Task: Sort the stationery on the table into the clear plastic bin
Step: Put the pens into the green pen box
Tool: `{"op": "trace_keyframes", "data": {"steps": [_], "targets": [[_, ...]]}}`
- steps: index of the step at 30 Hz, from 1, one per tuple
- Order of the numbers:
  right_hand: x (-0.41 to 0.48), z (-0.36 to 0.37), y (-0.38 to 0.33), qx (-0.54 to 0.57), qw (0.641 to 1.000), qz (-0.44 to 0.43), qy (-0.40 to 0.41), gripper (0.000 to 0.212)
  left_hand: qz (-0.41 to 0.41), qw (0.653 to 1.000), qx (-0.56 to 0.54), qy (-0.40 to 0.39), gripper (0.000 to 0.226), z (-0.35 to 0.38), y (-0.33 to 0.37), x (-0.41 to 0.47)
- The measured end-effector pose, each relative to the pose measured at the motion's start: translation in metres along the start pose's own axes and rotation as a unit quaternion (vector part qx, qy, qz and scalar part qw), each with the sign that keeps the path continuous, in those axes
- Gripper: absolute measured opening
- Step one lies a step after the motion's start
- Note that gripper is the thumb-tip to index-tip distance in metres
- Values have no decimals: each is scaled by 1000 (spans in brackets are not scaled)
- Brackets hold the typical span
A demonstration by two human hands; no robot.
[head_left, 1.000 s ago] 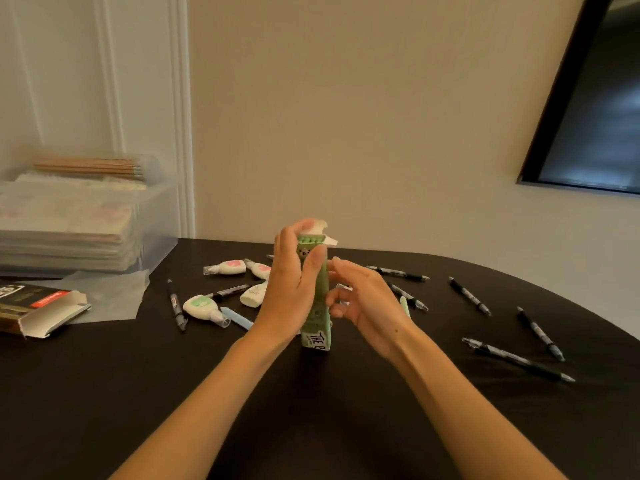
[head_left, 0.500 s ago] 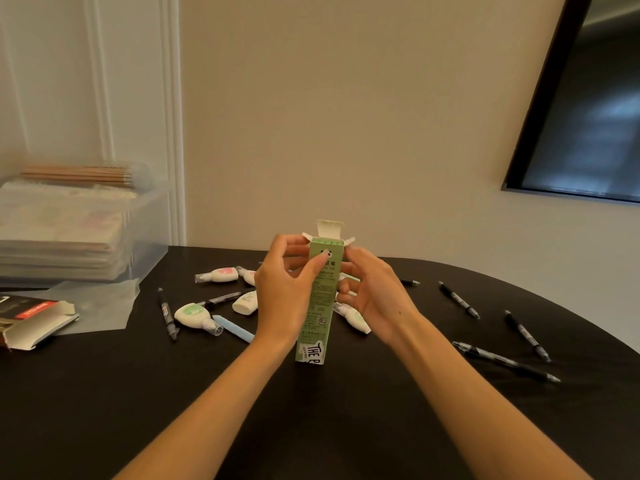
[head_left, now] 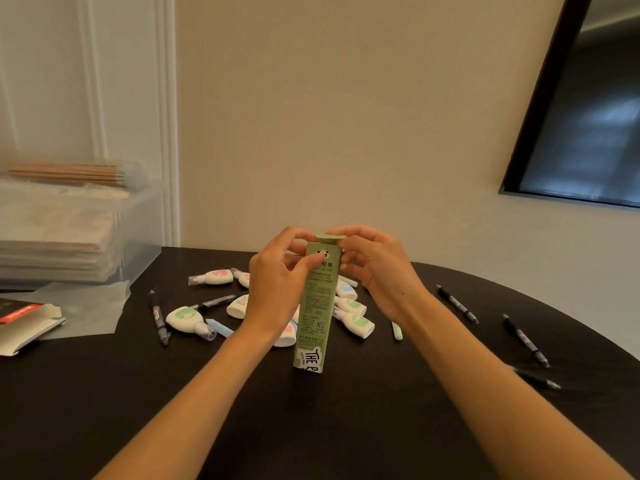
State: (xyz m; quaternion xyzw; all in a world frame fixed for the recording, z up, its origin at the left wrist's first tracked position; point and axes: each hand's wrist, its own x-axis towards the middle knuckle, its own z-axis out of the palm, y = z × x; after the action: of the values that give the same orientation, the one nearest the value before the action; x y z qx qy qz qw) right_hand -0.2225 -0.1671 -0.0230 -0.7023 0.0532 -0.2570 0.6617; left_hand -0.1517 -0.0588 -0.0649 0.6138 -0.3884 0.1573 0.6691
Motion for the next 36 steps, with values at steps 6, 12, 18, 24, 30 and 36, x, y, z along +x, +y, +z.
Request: {"op": "trace_keyframes", "data": {"steps": [6, 12, 18, 24, 30, 36], "targets": [[-2, 0, 8, -13, 999, -44, 9, 11, -3, 1000, -20, 12, 31, 4, -1, -2], [0, -1, 11, -65, 994, -71, 42, 11, 4, 1000, -5, 15, 33, 7, 0, -2], [2, 0, 6, -102, 989, -90, 64, 14, 23, 999, 29, -4, 24, 8, 2, -2], [3, -2, 5, -152, 981, -106, 63, 12, 8, 999, 31, 4, 31, 10, 2, 0], [5, -4, 8, -196, 968, -138, 70, 12, -12, 999, 35, 9, 29, 12, 4, 0], [6, -10, 3, -314, 926, -203, 61, 15, -19, 1000, 22, -7, 36, 8, 6, 0]]}}
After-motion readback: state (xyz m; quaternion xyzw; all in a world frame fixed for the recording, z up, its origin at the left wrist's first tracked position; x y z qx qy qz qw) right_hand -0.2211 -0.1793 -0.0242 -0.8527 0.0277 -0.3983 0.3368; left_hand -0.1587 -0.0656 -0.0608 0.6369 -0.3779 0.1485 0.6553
